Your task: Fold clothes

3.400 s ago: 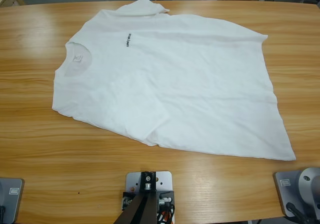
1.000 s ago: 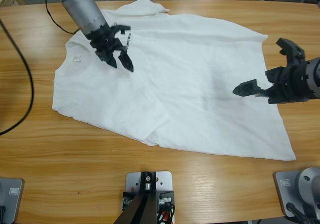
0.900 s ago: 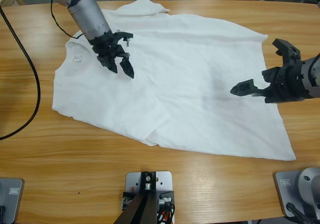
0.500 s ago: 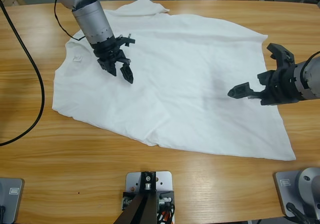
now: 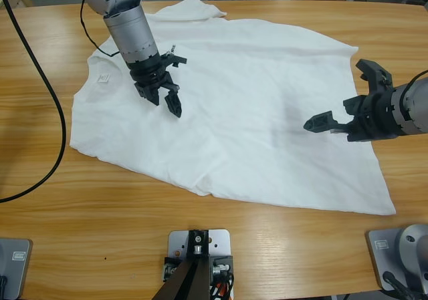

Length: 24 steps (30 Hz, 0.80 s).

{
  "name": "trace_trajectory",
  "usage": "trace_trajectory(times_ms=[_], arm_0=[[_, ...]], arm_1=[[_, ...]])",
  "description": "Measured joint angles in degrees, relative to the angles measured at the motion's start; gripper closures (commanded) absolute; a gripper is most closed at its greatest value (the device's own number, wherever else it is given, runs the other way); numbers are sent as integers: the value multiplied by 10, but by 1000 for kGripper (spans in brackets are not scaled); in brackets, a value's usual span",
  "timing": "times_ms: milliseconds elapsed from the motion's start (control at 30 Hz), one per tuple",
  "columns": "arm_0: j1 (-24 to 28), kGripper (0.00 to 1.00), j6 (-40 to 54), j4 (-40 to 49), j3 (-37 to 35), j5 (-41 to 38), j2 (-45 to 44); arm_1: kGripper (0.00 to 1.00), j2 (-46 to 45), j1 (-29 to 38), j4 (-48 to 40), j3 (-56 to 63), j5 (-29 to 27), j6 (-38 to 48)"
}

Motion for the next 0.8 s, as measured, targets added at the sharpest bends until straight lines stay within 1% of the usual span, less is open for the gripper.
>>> trace_trajectory(times_ms=[233, 367, 400, 433, 467, 533, 567, 600, 633, 667, 800], arm_0=[[-9, 92, 10, 4, -1, 17, 0], [-9, 103, 20, 7, -1, 17, 0], [-9, 141, 24, 8, -1, 17, 0], [-9, 277, 27, 8, -1, 17, 0], [-9, 463, 29, 8, -1, 17, 0], [-9, 706, 31, 8, -1, 17, 0], [-9, 786, 33, 8, -1, 17, 0], [-9, 819, 35, 8, -1, 17, 0], [-9, 962, 36, 8, -1, 17, 0], [-9, 1000, 36, 8, -1, 17, 0], [-9, 1000, 37, 8, -2, 17, 4]], arm_1=[[0, 0, 0, 0, 0, 0, 0], [0, 0, 0, 0, 0, 0, 0], [0, 0, 0, 0, 1, 0, 0], [0, 0, 0, 0, 1, 0, 0], [0, 0, 0, 0, 2, 0, 0], [0, 0, 0, 0, 2, 0, 0], [0, 0, 0, 0, 2, 0, 0], [0, 0, 0, -1, 2, 0, 0], [0, 0, 0, -3, 2, 0, 0], [0, 0, 0, -4, 2, 0, 0], [0, 0, 0, -6, 3, 0, 0]])
